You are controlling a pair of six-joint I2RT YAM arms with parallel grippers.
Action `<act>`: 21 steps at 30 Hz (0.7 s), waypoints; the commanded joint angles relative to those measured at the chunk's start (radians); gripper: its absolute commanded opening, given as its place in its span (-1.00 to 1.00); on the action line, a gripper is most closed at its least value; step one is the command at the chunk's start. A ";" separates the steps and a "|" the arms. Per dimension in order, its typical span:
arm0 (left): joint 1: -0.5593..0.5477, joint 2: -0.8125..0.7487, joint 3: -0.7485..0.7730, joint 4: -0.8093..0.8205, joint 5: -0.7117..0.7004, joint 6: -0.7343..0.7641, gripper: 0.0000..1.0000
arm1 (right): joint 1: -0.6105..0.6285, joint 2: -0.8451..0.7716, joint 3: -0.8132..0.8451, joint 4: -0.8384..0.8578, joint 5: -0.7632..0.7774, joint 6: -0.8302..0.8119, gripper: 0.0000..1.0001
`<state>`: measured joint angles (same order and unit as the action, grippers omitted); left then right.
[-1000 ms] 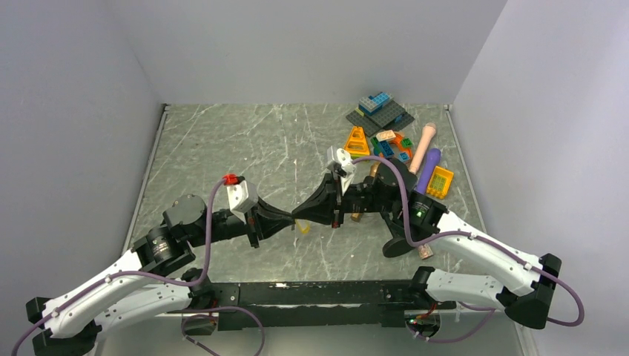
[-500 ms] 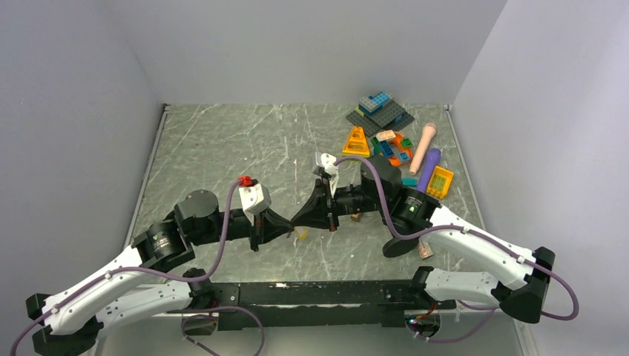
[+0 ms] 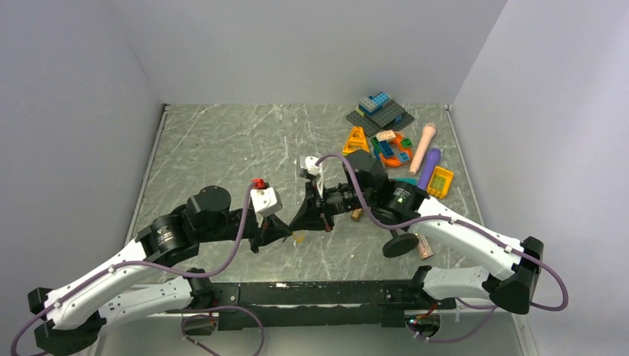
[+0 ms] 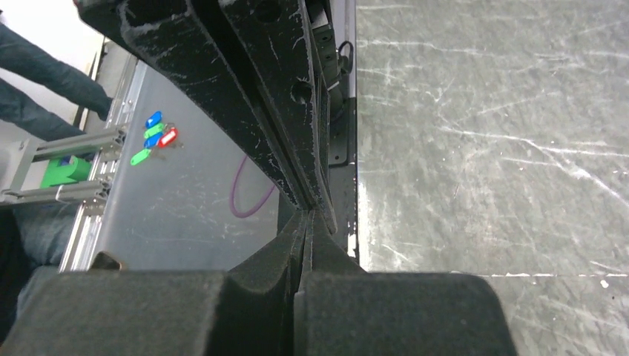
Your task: Remove the keys from the keyring
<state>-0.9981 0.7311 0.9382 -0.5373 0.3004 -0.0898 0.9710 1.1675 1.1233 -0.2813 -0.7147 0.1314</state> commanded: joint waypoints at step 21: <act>0.078 -0.251 -0.093 0.139 -0.067 0.034 -1.00 | 0.000 -0.259 -0.057 0.213 0.356 0.083 0.59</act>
<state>-0.9531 0.5354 0.8688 -0.5301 0.2062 -0.0196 0.9699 0.9909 1.1191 -0.2642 -0.4675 0.1505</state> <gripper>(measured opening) 0.021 0.797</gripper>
